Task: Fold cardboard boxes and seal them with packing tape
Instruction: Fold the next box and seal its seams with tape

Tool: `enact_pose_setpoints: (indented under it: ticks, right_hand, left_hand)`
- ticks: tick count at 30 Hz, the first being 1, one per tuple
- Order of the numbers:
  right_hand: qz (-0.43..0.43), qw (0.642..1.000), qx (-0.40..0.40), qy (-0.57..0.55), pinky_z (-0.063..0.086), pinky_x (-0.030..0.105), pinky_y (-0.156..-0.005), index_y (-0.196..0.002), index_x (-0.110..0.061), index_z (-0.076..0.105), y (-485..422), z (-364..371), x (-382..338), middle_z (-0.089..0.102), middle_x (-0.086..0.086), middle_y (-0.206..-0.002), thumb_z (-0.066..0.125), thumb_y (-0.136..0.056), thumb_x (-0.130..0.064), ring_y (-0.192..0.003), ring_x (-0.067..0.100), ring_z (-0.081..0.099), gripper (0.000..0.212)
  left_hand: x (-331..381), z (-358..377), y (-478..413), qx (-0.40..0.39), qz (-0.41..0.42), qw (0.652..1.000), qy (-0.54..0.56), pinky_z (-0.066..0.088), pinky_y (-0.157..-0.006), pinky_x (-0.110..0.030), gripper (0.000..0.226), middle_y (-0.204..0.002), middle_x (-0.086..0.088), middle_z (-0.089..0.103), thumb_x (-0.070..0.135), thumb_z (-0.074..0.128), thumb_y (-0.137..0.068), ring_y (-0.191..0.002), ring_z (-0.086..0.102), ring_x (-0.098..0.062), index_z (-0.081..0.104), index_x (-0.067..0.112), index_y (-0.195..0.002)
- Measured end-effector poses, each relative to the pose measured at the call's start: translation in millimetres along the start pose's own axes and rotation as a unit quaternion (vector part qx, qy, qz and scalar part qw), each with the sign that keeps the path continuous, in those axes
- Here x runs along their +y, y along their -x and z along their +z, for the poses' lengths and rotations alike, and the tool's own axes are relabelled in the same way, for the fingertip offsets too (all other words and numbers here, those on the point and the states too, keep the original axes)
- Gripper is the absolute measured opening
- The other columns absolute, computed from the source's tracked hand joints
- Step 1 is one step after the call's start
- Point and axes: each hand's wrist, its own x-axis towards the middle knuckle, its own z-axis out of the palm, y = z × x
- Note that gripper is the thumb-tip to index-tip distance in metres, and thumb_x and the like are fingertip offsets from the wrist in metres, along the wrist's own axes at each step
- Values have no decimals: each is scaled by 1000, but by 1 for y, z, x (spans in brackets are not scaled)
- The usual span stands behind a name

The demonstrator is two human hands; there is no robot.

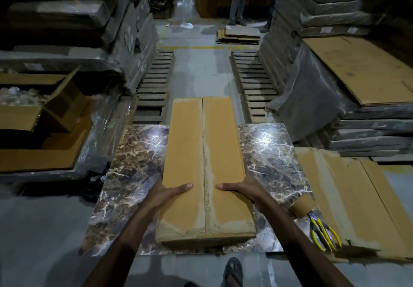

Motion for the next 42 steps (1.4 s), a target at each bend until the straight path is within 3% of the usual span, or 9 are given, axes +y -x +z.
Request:
enact_pose_setpoints:
  ticks: [3, 7, 13, 20, 27, 33, 37, 42]
  right_hand:
    - [-19, 1000, 0, 3, 60, 46, -93, -138, -35, 48, 22, 6, 5, 73, -6, -121, 105, -45, -48, -107, 15, 72, 110]
    - [-38, 999, -13, 17, 59, 33, -89, -139, -40, 45, 46, 0, -12, 71, -9, -121, 101, -58, -37, -106, 9, 70, 98]
    - [-56, 998, -18, 36, 57, 38, -94, -146, -41, 38, 68, -38, -52, 66, -8, -125, 100, -60, -41, -112, 13, 66, 107]
    - [-94, 995, 7, 18, 58, 45, -96, -142, -45, 43, 94, -124, -79, 70, -8, -122, 100, -59, -45, -108, 16, 70, 101]
    - [-124, 991, 34, 36, 56, 46, -98, -141, -45, 43, 118, -295, -68, 69, -7, -122, 100, -49, -55, -110, 18, 68, 109]
    - [-101, 992, 64, 48, 56, 50, -98, -139, -49, 43, 129, -460, -38, 68, -7, -121, 97, -37, -68, -108, 19, 68, 117]
    - [-95, 992, 76, 41, 57, 51, -96, -136, -48, 45, 130, -543, -14, 69, -5, -120, 96, -36, -67, -107, 21, 69, 114]
    - [-78, 991, 103, 18, 57, 49, -96, -143, -45, 46, 118, -621, 32, 71, -9, -120, 100, -47, -60, -107, 17, 71, 111]
  left_hand:
    - [-7, -6, 15, 11, 13, 1000, -24, 62, -90, -47, 99, -115, 7, 77, 64, 100, -46, -100, 75, -17, 59, 39, -133]
    - [0, -7, 36, 42, 23, 997, -52, 61, -89, -47, 98, -112, 10, 77, 74, 96, -43, -98, 75, -17, 63, 40, -129]
    - [44, 9, 70, 54, 61, 994, -68, 59, -91, -47, 95, -112, 14, 74, 81, 89, -47, -98, 72, -15, 59, 44, -129]
    - [130, 71, 98, 61, 158, 983, -75, 57, -93, -47, 109, -120, 20, 69, 81, 88, -47, -106, 69, -13, 41, 59, -142]
    - [187, 230, 107, 49, 211, 973, -75, 58, -94, -47, 99, -119, 23, 70, 78, 89, -51, -106, 70, -6, 47, 56, -138]
    - [234, 387, 94, 22, 221, 971, -92, 58, -95, -47, 89, -116, 30, 70, 78, 89, -53, -106, 70, -5, 45, 70, -129]
    - [255, 473, 83, -14, 214, 972, -91, 57, -96, -45, 91, -117, 32, 69, 77, 89, -55, -106, 69, -2, 41, 71, -132]
    - [261, 562, 57, -63, 196, 974, -94, 58, -97, -48, 101, -127, 21, 68, 76, 91, -53, -112, 70, -11, 40, 63, -139]
